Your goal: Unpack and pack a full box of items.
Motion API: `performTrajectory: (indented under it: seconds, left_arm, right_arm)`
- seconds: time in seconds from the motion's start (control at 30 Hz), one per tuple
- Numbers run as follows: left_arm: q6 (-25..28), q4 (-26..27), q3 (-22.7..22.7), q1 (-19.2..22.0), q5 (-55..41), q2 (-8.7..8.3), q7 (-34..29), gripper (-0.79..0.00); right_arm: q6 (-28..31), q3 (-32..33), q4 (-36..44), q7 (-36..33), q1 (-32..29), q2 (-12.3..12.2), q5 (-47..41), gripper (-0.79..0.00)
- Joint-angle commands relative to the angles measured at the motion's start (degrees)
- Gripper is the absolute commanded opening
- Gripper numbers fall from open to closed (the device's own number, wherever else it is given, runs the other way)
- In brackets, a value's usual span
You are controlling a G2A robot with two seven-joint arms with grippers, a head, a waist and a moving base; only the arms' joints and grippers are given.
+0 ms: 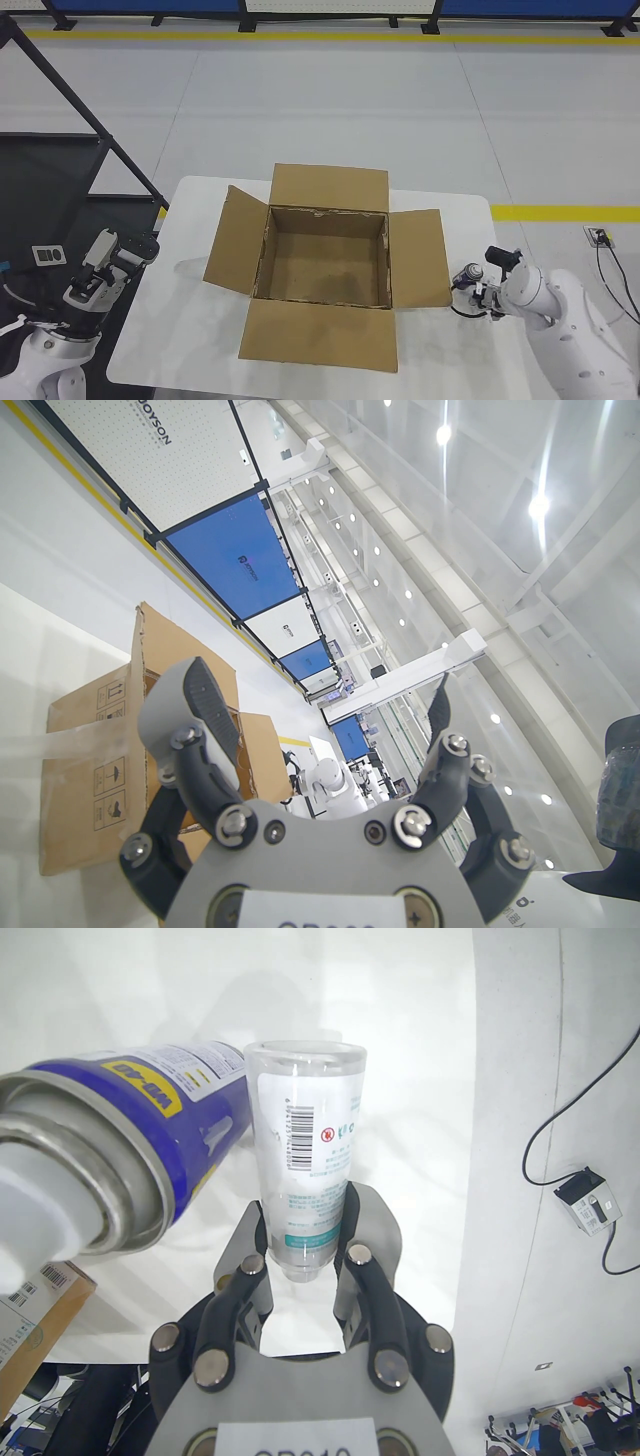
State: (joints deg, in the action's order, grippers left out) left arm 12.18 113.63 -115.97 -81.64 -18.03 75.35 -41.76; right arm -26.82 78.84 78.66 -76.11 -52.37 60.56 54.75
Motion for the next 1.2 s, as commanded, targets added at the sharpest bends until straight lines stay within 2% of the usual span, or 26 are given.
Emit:
performTrajectory:
  seconds: [0.0, 0.13, 0.37, 0.53, 0.63, 0.8, 0.93, 1.03, 1.17]
  left_arm:
    - [0.0, 0.0, 0.0, 0.0, 0.0, 0.0, 0.0, 0.0]
    - [0.0, 0.0, 0.0, 0.0, 0.0, 0.0, 0.0, 0.0]
    - [0.0, 0.0, 0.0, 0.0, 0.0, 0.0, 0.0, 0.0]
    - [0.0, 0.0, 0.0, 0.0, 0.0, 0.0, 0.0, 0.0]
    - [0.0, 0.0, 0.0, 0.0, 0.0, 0.0, 0.0, 0.0]
    - [0.0, 0.0, 0.0, 0.0, 0.0, 0.0, 0.0, 0.0]
    - [0.0, 0.0, 0.0, 0.0, 0.0, 0.0, 0.0, 0.0]
    - [0.0, 0.0, 0.0, 0.0, 0.0, 0.0, 0.0, 0.0]
    - [-0.13, 0.03, -0.13, -0.37, 0.14, -0.06, 1.4, 0.0]
  right_arm:
    - [-0.86, 1.12, 1.91, 0.53, -0.85, -0.18, 0.18, -0.785]
    - [-2.89, 5.48, 8.8, 3.27, -4.02, -0.67, -0.58, -0.785]
    - [-6.93, 12.74, 25.61, 5.59, -9.54, -1.46, 1.31, -0.785]
    - [-6.37, 13.88, 35.78, 6.21, -8.92, -1.41, -1.23, -0.785]
    - [-3.35, 11.88, 37.82, 6.91, -5.99, -1.21, -4.55, -0.785]
    - [3.49, 2.17, 34.76, 6.82, 3.63, -0.35, -9.96, -0.785]
    - [7.32, -10.66, 26.99, 5.65, 14.69, 1.44, -12.05, -0.785]
    - [9.48, -21.21, 18.9, 5.43, 23.15, 3.81, -14.37, -0.785]
    - [10.87, -34.53, 5.8, 7.29, 32.38, 8.36, -17.85, -0.785]
